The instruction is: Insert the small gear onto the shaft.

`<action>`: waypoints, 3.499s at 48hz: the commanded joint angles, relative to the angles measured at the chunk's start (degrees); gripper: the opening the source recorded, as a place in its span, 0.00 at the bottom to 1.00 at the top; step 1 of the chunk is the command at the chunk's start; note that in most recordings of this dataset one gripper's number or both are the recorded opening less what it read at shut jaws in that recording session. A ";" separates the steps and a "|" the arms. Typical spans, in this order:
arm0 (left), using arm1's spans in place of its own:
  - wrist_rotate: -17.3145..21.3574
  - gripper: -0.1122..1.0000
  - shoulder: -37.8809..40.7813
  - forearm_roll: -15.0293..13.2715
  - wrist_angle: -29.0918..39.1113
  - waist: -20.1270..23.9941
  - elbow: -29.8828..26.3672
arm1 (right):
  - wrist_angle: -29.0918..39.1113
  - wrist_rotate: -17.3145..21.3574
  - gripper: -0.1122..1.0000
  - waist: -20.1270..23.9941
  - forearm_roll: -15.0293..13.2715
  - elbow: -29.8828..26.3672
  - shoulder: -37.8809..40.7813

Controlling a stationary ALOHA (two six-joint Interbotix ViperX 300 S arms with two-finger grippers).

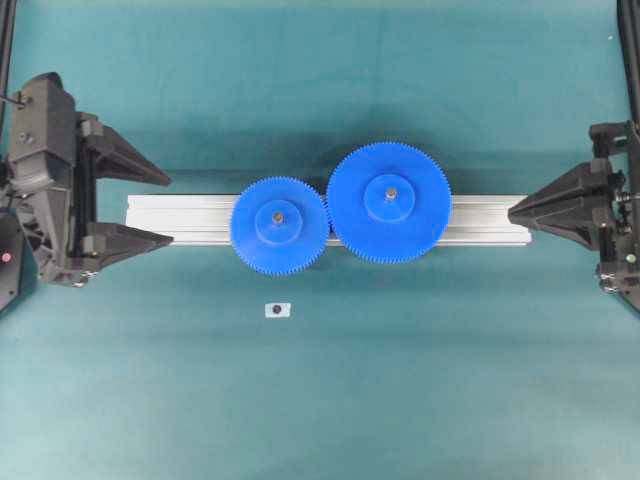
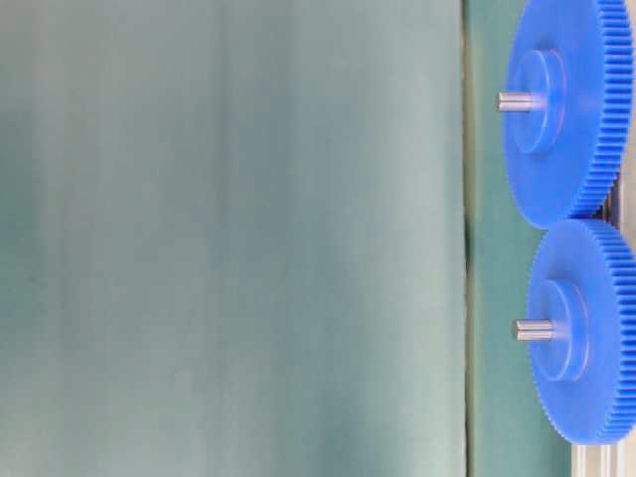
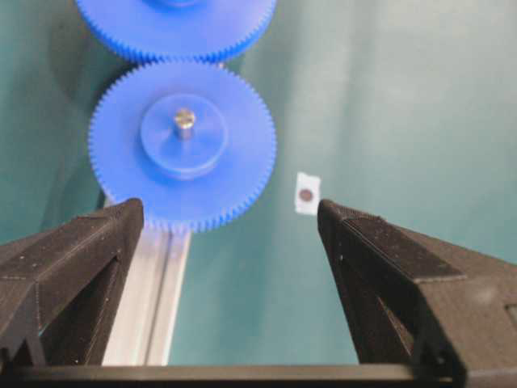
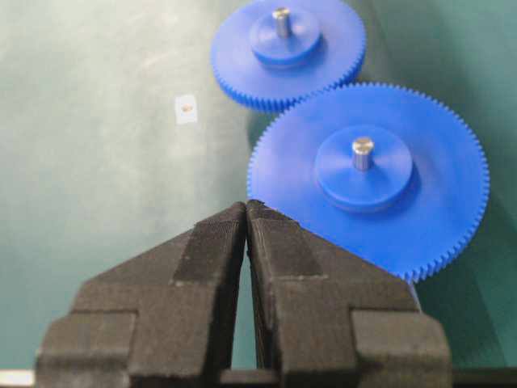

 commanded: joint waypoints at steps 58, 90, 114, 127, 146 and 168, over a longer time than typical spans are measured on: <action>0.00 0.89 -2.46 0.00 -0.18 -0.18 1.14 | -0.09 0.53 0.22 -0.88 0.09 0.53 -2.72; -0.18 0.89 -2.46 0.00 -0.18 -0.18 1.32 | -0.09 0.53 0.22 -0.88 0.09 0.88 -2.72; -0.18 0.89 -2.46 0.00 -0.18 -0.18 1.49 | -0.09 0.53 0.22 -0.88 0.09 0.70 -2.81; -0.18 0.89 -2.46 0.00 -0.18 -0.18 1.49 | -0.09 0.53 0.22 -0.88 0.09 0.70 -2.81; -0.18 0.89 -2.46 0.00 -0.18 -0.18 1.23 | -0.09 0.53 0.22 -0.88 0.09 0.79 -2.81; -0.26 0.89 -2.37 0.00 -0.18 -0.18 0.70 | -0.44 0.53 0.22 -0.88 0.09 1.49 -2.81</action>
